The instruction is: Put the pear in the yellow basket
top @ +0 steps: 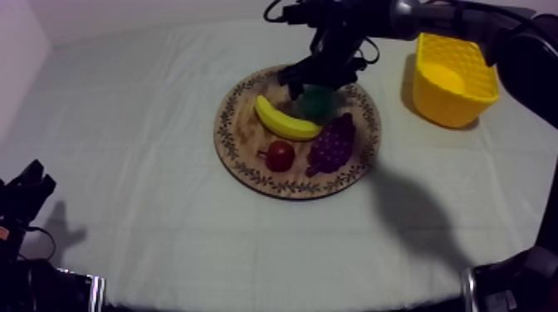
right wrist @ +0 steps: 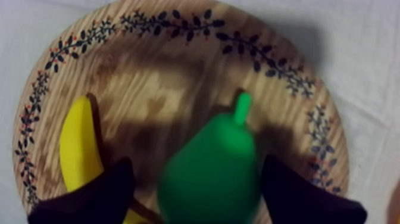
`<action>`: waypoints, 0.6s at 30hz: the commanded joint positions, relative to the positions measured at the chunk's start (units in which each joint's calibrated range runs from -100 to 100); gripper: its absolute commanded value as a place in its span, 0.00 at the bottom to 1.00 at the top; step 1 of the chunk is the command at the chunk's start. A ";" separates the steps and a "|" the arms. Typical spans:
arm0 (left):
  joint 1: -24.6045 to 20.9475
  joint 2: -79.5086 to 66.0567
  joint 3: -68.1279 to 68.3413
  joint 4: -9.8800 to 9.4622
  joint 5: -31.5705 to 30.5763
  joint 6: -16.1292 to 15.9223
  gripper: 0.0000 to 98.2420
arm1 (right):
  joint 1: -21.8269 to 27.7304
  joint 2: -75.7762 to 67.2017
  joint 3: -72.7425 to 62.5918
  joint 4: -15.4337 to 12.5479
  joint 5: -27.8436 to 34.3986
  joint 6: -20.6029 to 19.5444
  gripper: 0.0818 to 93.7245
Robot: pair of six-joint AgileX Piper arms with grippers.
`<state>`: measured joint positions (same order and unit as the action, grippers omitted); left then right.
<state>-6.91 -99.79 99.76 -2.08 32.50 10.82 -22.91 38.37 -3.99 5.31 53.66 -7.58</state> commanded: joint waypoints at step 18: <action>-0.01 -0.04 0.02 0.00 0.00 0.01 0.00 | 1.23 -13.98 8.99 6.21 -1.23 -2.53 0.53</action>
<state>-6.91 -99.79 99.76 -2.08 32.50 10.82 -22.09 30.67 2.39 11.29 52.50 -10.26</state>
